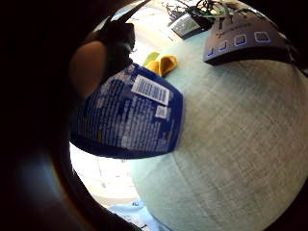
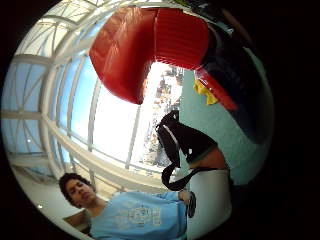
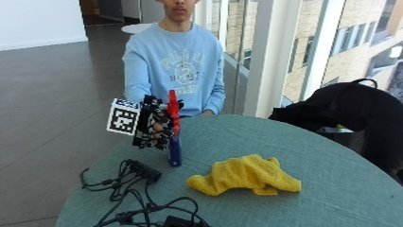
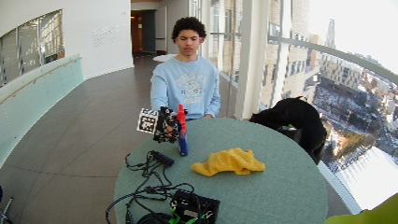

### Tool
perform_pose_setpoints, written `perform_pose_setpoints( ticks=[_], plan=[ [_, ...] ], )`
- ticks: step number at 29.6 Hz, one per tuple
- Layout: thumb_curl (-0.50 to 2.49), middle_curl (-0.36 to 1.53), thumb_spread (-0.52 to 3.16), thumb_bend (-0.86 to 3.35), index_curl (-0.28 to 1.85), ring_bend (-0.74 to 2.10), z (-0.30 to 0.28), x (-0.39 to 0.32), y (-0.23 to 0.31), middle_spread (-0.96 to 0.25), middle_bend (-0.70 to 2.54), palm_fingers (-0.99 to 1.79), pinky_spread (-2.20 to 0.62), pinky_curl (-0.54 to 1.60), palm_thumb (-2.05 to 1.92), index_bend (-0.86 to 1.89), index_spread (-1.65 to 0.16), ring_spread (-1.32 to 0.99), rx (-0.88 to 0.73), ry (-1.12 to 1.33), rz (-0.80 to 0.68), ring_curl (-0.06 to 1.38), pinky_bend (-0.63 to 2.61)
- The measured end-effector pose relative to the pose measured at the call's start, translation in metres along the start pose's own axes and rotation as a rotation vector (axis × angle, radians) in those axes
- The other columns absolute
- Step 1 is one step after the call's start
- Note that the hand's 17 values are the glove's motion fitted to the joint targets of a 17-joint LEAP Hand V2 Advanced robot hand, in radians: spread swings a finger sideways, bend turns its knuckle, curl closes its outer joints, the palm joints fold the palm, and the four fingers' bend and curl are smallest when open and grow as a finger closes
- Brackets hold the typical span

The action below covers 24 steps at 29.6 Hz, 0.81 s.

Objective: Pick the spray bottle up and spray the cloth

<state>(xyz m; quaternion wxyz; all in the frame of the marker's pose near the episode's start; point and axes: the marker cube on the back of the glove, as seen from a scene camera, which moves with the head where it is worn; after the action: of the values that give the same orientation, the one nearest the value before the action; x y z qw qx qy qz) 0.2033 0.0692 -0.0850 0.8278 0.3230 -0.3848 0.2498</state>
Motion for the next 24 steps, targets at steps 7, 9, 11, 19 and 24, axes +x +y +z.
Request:
perform_pose_setpoints(
  ticks=[7,9,11,19,24],
  plan=[
    [0.32,0.41,1.03,0.00,0.20,0.32,0.009,-0.001,-0.022,-0.06,0.31,0.53,0.25,0.36,0.70,0.13,-0.37,0.01,0.001,-0.030,0.099,0.34,0.35],
    [0.33,0.41,1.02,0.00,0.20,0.31,0.012,0.002,-0.024,-0.06,0.34,0.55,0.26,0.35,0.72,0.13,-0.36,0.01,0.001,-0.037,0.095,0.33,0.32],
    [0.34,0.42,1.02,0.00,0.20,0.31,0.014,0.003,-0.024,-0.07,0.36,0.57,0.27,0.34,0.75,0.13,-0.36,0.01,0.009,-0.039,0.085,0.33,0.31],
    [0.40,0.42,1.02,0.03,0.25,0.32,0.017,0.008,-0.019,-0.08,0.38,0.77,0.28,0.32,0.88,0.18,-0.34,-0.01,0.064,-0.030,0.031,0.32,0.23],
    [0.44,0.42,0.99,0.03,0.28,0.34,0.016,0.006,-0.026,-0.09,0.36,0.87,0.28,0.32,0.93,0.17,-0.32,-0.03,0.111,-0.022,0.024,0.34,0.21]
  ],
)
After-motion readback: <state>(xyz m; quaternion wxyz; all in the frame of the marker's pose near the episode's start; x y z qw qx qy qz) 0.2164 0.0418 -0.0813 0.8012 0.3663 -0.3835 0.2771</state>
